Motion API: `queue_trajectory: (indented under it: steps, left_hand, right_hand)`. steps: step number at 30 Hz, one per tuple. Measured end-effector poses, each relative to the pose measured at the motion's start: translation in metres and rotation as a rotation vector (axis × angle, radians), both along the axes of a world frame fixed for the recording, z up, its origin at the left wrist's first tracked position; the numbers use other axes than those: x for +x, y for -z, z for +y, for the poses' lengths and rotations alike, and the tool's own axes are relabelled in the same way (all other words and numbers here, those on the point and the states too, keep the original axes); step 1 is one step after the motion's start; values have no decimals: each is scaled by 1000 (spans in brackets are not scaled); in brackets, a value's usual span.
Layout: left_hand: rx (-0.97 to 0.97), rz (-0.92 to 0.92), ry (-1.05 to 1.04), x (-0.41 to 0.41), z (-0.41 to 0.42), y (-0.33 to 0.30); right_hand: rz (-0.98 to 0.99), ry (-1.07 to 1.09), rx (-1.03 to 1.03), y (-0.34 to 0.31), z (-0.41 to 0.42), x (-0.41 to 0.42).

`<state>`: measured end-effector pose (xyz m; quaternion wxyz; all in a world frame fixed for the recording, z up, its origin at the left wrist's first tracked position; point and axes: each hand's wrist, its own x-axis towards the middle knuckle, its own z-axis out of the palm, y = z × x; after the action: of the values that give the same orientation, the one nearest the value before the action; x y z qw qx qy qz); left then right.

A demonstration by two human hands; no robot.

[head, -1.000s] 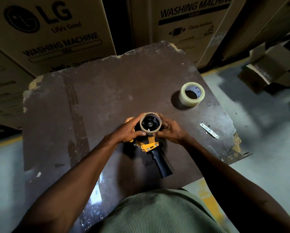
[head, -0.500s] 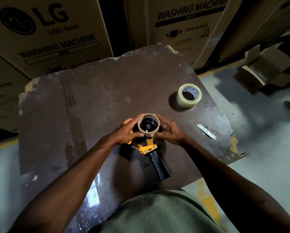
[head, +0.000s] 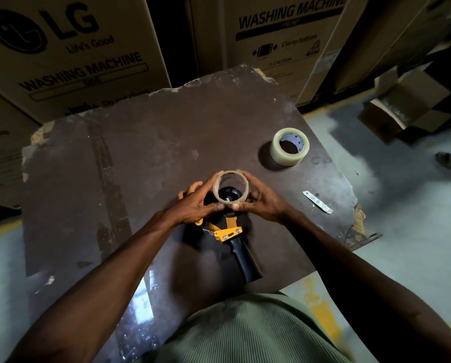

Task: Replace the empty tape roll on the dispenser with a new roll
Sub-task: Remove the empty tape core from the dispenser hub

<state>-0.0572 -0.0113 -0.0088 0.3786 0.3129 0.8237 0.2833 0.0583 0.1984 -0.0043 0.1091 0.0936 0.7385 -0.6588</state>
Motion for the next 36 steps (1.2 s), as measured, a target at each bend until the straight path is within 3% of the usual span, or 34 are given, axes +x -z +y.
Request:
queue_trajectory:
  steps: [3,8,15,27,34,36]
  left_hand:
    - [-30,107,11,6,-1,-5]
    - [60,223,39,22,8,-12]
    - [104,282,-5,60,37,-17]
    - [325,252,-309,93,31,5]
    - [346,265,-376,100,17,-5]
    - [341,264,-421,100,6,-11]
  right_hand:
    - [-18,27,53,-1,2,9]
    - [132,39,517,-11,12,26]
    - [100,150,618,-15,38,74]
    - [-320,400,726,9,108,186]
    - [-430,442,950,9,95,184]
    - [-342,501,1023,4,74,176]
